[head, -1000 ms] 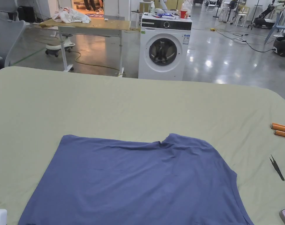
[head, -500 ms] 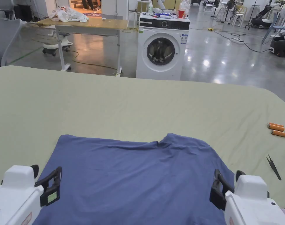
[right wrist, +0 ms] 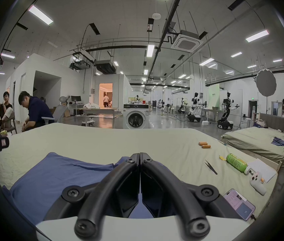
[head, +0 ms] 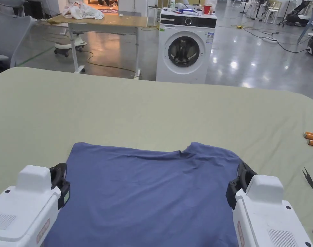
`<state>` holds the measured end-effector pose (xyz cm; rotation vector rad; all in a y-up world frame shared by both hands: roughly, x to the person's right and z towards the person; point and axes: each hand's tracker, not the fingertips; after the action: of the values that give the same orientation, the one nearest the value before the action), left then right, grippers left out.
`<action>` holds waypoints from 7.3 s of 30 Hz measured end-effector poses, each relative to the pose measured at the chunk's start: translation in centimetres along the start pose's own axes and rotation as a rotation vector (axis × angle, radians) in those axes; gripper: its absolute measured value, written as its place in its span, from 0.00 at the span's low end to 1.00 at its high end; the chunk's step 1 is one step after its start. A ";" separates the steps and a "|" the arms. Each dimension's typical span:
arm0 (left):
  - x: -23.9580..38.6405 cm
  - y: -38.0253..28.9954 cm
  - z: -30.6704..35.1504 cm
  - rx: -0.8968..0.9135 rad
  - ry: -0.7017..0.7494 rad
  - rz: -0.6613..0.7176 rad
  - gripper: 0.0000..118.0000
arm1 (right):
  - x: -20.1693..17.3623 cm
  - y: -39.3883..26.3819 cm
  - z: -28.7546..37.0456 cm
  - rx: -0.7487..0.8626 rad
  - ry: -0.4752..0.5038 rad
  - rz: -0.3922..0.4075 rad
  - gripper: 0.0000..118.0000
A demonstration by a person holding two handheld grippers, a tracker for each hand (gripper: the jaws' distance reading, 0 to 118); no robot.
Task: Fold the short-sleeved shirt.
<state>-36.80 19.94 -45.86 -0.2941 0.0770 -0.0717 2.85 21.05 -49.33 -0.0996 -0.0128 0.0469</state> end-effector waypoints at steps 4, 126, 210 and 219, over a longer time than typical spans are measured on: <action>-3.7 -2.0 0.8 -0.186 -0.019 0.037 0.00 | 0.3 -0.6 0.1 -0.040 0.014 0.010 0.00; -5.4 -2.0 -5.8 -0.261 0.107 0.113 0.00 | 0.0 -1.9 -1.9 -0.013 0.028 0.040 0.00; -4.0 -5.2 0.0 -0.310 -0.017 0.054 0.45 | 6.2 -4.7 2.5 -0.480 -0.053 0.142 0.68; -0.4 -0.5 -2.3 -0.003 0.031 0.035 0.29 | -0.3 -1.7 -1.1 -0.151 0.047 0.028 0.36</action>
<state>-37.45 18.81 -47.86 -0.2942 0.1125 -0.0412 2.61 19.25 -50.23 -0.2514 0.0326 0.0714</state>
